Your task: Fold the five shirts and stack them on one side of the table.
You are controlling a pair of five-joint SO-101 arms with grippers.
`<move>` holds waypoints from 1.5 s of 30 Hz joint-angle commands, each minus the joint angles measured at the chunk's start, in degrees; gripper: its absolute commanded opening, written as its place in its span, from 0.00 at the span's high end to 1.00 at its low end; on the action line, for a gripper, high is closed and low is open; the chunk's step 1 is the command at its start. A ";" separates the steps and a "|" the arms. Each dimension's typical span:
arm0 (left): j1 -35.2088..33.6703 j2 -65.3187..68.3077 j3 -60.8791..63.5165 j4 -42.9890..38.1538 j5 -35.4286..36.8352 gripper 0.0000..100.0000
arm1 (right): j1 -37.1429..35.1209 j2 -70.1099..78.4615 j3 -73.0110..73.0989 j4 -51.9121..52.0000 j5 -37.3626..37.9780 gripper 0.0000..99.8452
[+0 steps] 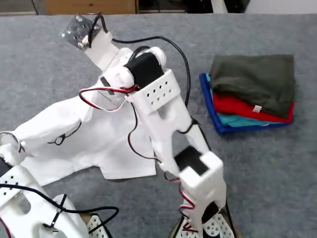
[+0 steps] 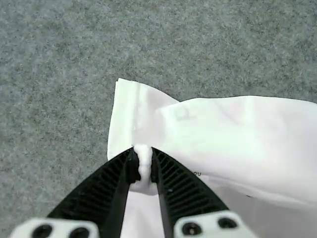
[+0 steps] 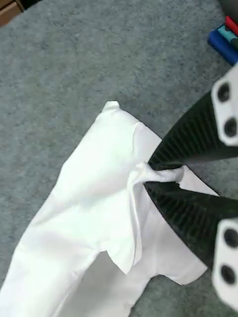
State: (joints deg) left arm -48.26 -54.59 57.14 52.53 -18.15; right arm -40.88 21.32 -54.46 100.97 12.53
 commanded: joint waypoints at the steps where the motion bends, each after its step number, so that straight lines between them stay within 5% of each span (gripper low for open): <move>1: -0.53 -1.19 -0.35 0.97 -0.79 0.98 | 3.21 -7.25 11.12 -5.36 0.70 1.00; 11: -4.92 -1.63 3.25 0.53 -4.66 0.98 | -0.31 -24.31 52.79 -25.67 2.37 1.00; 16: -5.19 -1.63 4.40 0.79 -5.89 0.98 | 3.47 -29.93 71.34 -37.27 2.29 1.00; 22: -5.98 -1.71 9.05 0.53 -9.23 0.98 | 7.25 -36.97 80.48 -38.07 4.48 1.00; 45: -9.23 -1.71 14.07 -3.34 -13.19 0.98 | -2.15 -54.46 103.78 -41.32 6.33 1.00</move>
State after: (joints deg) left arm -56.79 -55.38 71.03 50.24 -30.81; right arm -42.29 -31.52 49.19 60.70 18.42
